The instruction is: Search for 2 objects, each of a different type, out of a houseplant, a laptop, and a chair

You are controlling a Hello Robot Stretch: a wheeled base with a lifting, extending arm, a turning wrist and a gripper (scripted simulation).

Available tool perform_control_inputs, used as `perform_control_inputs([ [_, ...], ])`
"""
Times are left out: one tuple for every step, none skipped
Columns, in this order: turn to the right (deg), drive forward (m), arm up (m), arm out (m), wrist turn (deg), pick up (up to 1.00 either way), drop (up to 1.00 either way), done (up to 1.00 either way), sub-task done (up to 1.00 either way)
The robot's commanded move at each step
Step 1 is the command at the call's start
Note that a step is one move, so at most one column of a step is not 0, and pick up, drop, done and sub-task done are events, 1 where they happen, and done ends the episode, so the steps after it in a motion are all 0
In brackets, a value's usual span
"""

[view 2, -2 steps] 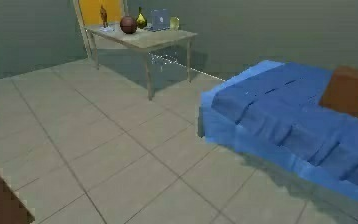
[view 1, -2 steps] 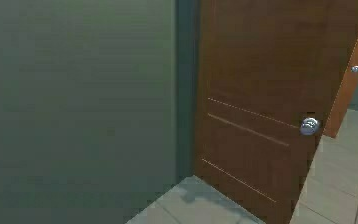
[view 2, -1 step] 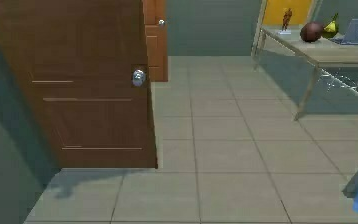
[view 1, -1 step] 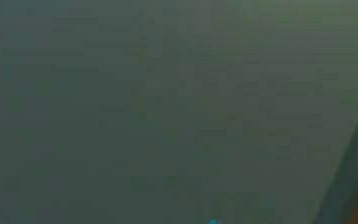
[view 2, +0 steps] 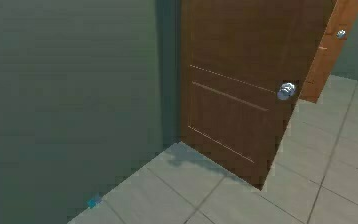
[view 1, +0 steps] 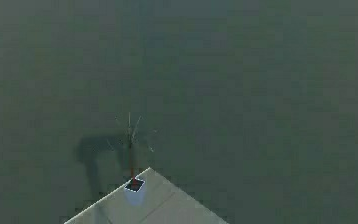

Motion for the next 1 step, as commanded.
perform_control_inputs([
  [0.0,0.2,0.0,0.0,0.0,0.0,0.0,0.0,0.0],
])
